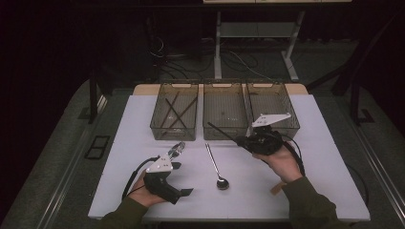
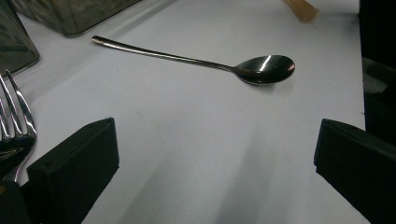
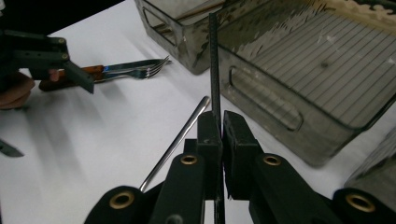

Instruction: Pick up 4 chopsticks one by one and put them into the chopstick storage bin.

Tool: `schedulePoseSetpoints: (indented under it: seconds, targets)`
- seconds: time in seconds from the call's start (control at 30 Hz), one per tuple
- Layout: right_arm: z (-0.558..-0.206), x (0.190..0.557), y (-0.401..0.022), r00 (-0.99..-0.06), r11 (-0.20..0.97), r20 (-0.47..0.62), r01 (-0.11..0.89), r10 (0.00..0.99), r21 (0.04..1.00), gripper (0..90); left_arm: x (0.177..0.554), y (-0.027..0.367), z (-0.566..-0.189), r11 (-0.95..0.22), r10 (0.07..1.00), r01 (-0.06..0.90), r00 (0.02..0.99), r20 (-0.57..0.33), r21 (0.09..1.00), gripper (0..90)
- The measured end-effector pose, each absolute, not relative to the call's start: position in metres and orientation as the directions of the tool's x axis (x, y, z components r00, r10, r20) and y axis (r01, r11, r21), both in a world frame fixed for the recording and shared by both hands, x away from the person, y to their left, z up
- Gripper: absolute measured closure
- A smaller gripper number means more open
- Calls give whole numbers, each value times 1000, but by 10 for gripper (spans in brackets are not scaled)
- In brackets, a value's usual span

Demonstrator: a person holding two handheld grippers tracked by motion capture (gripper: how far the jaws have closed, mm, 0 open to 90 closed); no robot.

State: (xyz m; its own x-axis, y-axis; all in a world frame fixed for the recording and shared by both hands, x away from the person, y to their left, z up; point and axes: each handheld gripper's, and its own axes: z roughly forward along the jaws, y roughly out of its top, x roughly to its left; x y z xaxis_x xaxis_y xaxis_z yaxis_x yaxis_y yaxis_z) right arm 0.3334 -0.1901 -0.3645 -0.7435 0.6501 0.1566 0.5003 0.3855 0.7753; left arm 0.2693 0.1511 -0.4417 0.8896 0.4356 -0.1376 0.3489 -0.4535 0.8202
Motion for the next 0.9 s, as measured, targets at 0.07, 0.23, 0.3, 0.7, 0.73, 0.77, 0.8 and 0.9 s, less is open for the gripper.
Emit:
schedulePoseSetpoints:
  seconds: [0.07, 0.23, 0.3, 0.7, 0.73, 0.77, 0.8, 0.9]
  targets:
    - [-362, 338, -187, -741, 385, 153, 499, 654, 776, 861, 269, 151, -442, -453, 435, 349, 890, -138, 820, 0]
    - [-355, 349, -180, -739, 388, 144, 497, 658, 776, 861, 269, 151, -442, -451, 436, 352, 889, -142, 820, 0]
    - [-352, 353, -177, -738, 387, 143, 496, 660, 778, 861, 269, 151, -442, -455, 434, 349, 890, -139, 819, 0]
    - [-341, 380, -154, -733, 404, 117, 493, 670, 770, 861, 268, 150, -441, -455, 431, 350, 891, -141, 819, 0]
    - [-340, 382, -152, -732, 406, 116, 495, 671, 768, 861, 268, 151, -441, -455, 430, 349, 892, -140, 819, 0]
    - [-340, 384, -150, -730, 407, 117, 497, 673, 766, 861, 268, 151, -441, -455, 430, 349, 892, -141, 820, 0]
    - [-338, 387, -146, -730, 407, 117, 498, 674, 766, 861, 268, 151, -441, -455, 430, 348, 892, -139, 820, 0]
    - [-336, 395, -137, -729, 413, 111, 498, 675, 763, 861, 268, 150, -441, -447, 432, 352, 890, -146, 822, 0]
